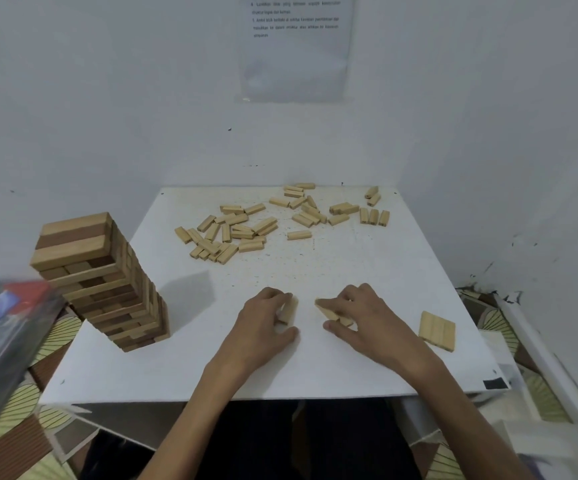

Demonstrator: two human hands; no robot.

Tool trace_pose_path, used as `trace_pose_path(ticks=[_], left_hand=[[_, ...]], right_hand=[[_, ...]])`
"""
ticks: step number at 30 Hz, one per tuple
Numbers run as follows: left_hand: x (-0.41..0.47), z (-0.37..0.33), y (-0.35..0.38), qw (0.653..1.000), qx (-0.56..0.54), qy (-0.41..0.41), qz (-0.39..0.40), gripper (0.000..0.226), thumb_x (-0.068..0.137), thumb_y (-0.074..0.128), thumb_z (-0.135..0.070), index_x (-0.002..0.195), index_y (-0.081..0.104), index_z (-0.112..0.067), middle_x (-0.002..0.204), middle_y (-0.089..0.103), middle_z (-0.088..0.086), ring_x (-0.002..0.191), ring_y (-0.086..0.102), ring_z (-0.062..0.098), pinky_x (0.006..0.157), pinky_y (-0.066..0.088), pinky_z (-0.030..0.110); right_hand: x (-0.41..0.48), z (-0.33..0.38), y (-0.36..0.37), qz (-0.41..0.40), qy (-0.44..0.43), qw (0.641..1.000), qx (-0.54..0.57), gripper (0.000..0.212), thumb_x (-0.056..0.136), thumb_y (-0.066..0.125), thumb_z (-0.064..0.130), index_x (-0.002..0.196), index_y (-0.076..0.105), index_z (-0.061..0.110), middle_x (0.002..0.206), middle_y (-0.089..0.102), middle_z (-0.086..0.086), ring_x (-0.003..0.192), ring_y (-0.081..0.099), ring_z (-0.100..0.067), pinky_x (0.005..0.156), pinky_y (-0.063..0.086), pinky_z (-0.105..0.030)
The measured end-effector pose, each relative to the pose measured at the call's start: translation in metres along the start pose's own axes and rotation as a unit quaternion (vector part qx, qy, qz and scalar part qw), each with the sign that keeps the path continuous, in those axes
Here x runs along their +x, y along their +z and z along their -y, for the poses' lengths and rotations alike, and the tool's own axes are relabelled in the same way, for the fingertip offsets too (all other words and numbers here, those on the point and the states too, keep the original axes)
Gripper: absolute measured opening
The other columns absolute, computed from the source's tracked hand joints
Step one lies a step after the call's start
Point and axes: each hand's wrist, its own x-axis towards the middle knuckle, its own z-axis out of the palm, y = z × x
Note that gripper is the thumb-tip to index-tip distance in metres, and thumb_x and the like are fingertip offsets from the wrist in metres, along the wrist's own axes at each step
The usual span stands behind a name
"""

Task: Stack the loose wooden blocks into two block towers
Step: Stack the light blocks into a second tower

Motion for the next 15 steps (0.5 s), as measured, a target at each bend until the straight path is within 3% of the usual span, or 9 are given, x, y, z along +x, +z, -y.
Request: trace_pose_path(ticks=[5,8,11,15], left_hand=[[-0.001,0.0,0.0,1.0,-0.006,0.009,-0.003,0.052,0.087,0.075,-0.022,0.137,0.063,-0.014,0.128,0.057,-0.009,0.082,0.057,-0.001,0.077,0.046,0.013],[-0.001,0.002,0.0,1.0,0.0,0.012,-0.008,0.045,0.089,0.073,-0.017,0.133,0.066,-0.013,0.126,0.058,-0.009,0.082,0.058,0.001,0.079,0.05,0.016],[-0.003,0.001,0.0,1.0,-0.004,0.018,-0.014,0.044,0.089,0.074,-0.02,0.131,0.068,-0.014,0.123,0.058,-0.01,0.082,0.059,0.001,0.079,0.051,0.018],[-0.003,0.001,0.0,1.0,-0.008,0.015,-0.01,0.049,0.086,0.078,-0.026,0.133,0.066,-0.016,0.12,0.058,-0.011,0.082,0.059,0.002,0.075,0.047,0.013]], right_hand=[[0.004,0.004,0.01,-0.002,-0.03,1.0,-0.008,0.046,0.102,0.06,0.031,0.147,0.052,0.027,0.105,0.051,0.018,0.106,0.035,-0.009,0.096,0.041,-0.03],[0.004,0.008,0.017,-0.022,-0.038,0.999,-0.005,0.043,0.101,0.062,0.024,0.143,0.056,0.021,0.106,0.057,0.014,0.108,0.04,-0.013,0.095,0.046,-0.038],[0.004,0.009,0.017,-0.02,-0.055,0.998,-0.019,0.041,0.1,0.062,0.021,0.141,0.058,0.023,0.113,0.059,0.007,0.108,0.045,-0.018,0.092,0.048,-0.041],[0.004,0.017,0.012,0.004,-0.048,0.999,0.006,0.049,0.103,0.053,0.021,0.15,0.045,0.031,0.128,0.052,0.009,0.121,0.038,-0.015,0.099,0.04,-0.039]])
